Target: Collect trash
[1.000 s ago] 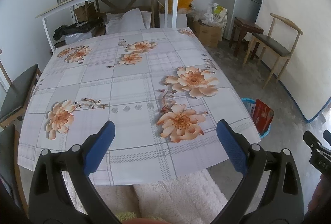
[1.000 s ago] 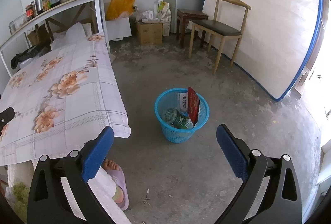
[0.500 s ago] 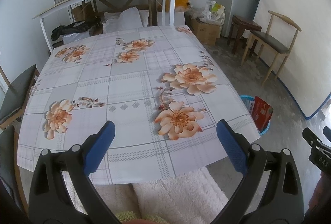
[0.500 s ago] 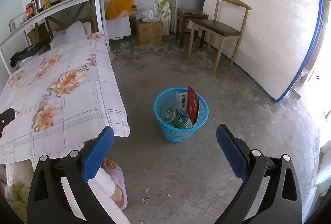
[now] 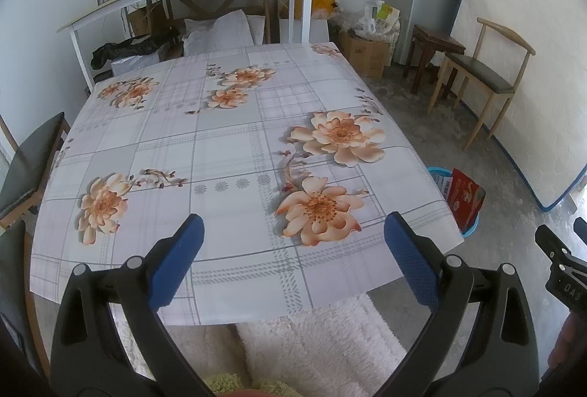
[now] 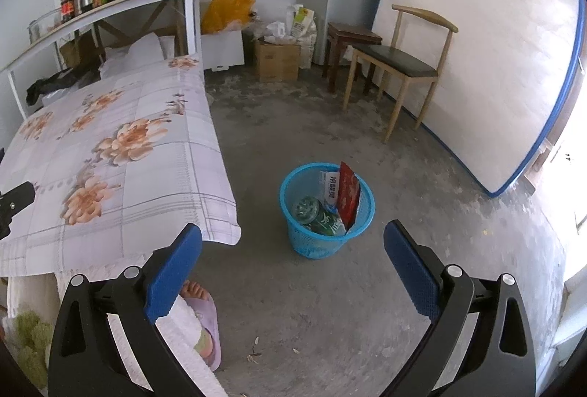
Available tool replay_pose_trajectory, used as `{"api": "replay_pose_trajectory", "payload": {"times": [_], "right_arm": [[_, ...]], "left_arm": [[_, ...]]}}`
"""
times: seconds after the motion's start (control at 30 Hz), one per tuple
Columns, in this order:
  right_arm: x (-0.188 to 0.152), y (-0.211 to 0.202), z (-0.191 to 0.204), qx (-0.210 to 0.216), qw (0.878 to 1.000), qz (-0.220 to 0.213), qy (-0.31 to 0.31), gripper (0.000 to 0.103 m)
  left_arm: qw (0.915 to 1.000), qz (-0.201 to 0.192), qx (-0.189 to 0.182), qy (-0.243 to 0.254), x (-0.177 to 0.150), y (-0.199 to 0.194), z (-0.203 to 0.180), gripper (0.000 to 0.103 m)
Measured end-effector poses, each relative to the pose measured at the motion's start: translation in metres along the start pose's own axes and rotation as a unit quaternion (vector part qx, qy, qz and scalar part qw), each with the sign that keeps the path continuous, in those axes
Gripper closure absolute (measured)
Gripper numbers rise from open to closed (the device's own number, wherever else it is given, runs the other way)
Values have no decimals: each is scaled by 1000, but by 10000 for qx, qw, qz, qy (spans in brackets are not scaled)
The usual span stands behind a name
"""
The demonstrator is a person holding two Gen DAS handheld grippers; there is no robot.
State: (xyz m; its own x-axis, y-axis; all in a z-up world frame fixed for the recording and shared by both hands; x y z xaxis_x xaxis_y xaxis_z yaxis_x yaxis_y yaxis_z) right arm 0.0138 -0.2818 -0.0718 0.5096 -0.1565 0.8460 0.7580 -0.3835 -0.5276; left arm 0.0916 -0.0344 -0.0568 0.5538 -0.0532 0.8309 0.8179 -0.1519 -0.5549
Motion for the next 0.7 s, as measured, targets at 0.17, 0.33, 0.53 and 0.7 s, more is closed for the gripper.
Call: {"api": "replay_pose_trajectory", "payload": {"times": [0.17, 0.33, 0.53, 0.7], "right_arm": [[2, 1, 8, 108, 9998, -1, -137, 6], [4, 2, 11, 155, 9997, 0, -195, 7], [3, 2, 13, 182, 9995, 17, -242, 6], [3, 1, 14, 182, 9995, 18, -255, 6]], "left_arm": [[10000, 13, 38, -21, -7, 1, 4, 8], [9999, 13, 100, -56, -8, 1, 12, 8], [9998, -10, 164, -56, -4, 0, 19, 8], [9999, 0, 138, -32, -3, 0, 19, 8]]}}
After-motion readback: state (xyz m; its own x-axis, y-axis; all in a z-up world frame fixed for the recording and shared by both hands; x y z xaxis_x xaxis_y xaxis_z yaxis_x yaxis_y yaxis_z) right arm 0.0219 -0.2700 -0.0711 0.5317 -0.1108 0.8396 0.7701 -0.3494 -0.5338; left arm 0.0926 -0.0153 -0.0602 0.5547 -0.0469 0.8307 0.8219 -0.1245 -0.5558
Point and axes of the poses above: each gripper's, at about its wrist camera, not at the fingertips, and y roughly the way its jaws point, z to its left, x to its top, the point moved 9 cm from there along y, roughly the way its jaws point, and after that the axes turned 12 degrees about -z, right-handed, at the moved point
